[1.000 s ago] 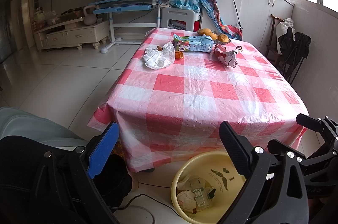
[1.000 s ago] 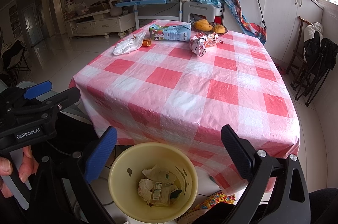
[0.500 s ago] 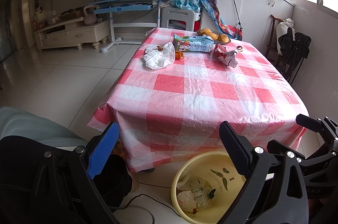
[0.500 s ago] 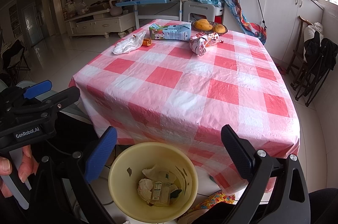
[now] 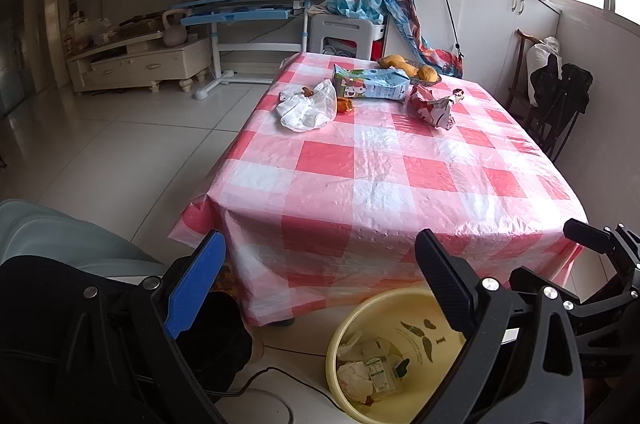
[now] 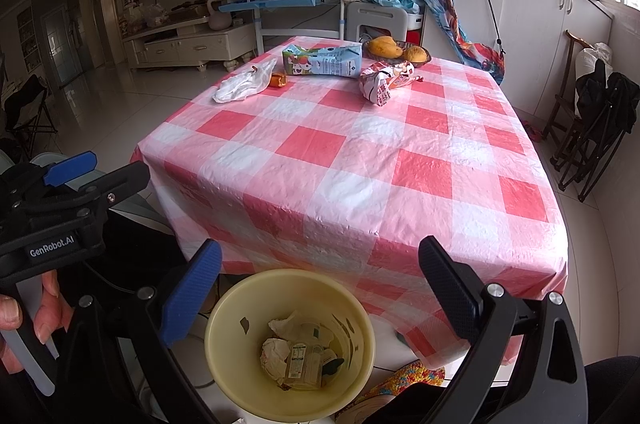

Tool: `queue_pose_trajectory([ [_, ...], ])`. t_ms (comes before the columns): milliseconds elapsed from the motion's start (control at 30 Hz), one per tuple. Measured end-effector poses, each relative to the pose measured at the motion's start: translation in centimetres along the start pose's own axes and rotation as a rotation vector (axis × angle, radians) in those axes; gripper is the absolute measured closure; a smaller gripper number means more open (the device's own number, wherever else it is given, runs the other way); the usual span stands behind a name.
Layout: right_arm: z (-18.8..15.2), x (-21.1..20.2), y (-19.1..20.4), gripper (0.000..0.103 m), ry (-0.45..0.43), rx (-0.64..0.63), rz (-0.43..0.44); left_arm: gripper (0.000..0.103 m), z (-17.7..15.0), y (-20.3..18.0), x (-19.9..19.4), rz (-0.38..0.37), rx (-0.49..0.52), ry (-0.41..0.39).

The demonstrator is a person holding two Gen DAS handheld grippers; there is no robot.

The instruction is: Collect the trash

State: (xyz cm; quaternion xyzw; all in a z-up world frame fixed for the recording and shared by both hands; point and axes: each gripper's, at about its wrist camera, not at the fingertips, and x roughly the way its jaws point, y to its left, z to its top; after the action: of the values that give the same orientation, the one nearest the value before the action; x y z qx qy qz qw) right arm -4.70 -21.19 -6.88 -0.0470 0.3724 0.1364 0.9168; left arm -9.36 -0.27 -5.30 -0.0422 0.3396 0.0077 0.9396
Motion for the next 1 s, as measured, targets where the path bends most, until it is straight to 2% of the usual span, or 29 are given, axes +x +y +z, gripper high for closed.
queue_pose_trajectory([
  [1000, -0.03, 0.05, 0.06, 0.009, 0.002, -0.002, -0.001, 0.011, 0.25, -0.23, -0.10, 0.005, -0.005, 0.004],
])
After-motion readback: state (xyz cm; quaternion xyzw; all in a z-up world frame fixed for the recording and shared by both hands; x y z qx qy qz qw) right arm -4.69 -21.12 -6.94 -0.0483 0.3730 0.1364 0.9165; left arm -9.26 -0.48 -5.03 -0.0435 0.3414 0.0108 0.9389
